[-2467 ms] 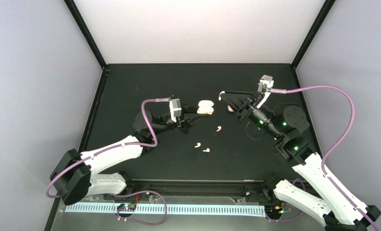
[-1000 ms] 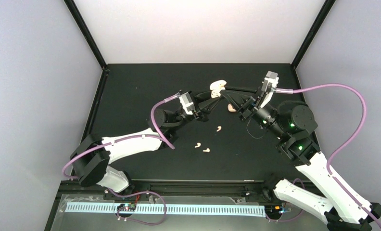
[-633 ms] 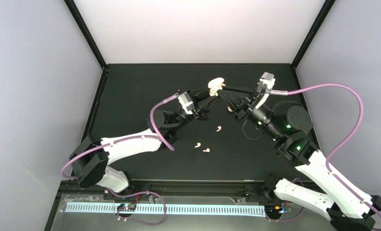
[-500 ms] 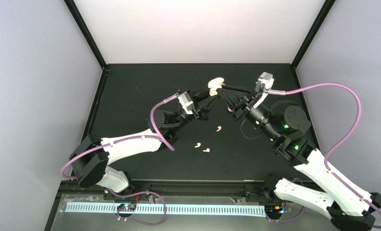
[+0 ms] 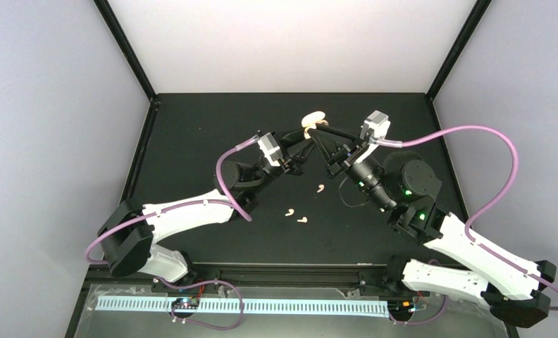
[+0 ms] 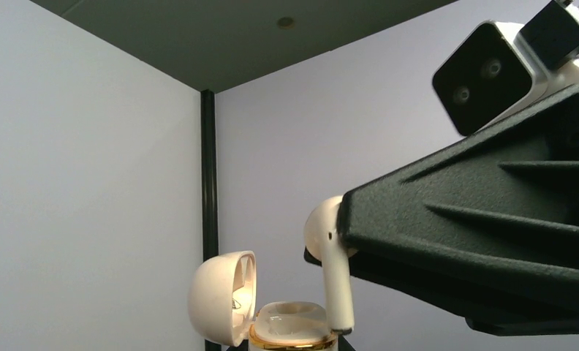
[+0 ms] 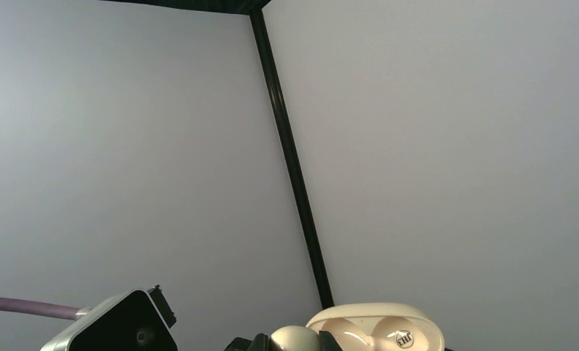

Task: Insert the wireless bluetooth earbuds into the charging case
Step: Place the earbud in the charging case.

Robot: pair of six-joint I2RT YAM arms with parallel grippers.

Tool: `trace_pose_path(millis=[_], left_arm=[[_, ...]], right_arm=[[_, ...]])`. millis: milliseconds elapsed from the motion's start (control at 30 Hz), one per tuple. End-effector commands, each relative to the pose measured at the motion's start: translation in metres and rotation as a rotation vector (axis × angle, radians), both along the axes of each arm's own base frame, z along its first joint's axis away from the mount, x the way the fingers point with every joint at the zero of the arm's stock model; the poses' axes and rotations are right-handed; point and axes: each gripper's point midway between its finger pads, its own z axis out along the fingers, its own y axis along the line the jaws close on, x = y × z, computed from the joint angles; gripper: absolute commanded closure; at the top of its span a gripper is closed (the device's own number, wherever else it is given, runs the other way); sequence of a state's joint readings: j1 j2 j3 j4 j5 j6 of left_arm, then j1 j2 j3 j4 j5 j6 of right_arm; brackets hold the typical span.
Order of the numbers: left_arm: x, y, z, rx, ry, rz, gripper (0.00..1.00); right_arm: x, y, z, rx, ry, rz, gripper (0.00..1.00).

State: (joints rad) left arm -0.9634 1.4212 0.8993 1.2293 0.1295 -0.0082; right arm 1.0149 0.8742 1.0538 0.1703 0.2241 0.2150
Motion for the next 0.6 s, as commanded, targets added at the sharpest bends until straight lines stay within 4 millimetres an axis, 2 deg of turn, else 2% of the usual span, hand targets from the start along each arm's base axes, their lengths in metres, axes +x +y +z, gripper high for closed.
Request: trace_pose_path(millis=[0,233,567], left_arm=[[-0.005,0.009,0.011,-0.040,-0.014,0.009,0.98],[-0.007,0.012,0.008,-0.049,-0.017,0.008,0.98],[-0.009,0.015,0.011,-0.062,-0.015,0.003,0.98]], right_arm=[[0.000,-0.015,0.023,0.051,-0.065,-0.106,0.89],[0.001,-0.012,0.026,0.048,-0.073,-0.128,0.89],[0.007,-0.007,0.017,0.032,-0.050,-0.137,0.89]])
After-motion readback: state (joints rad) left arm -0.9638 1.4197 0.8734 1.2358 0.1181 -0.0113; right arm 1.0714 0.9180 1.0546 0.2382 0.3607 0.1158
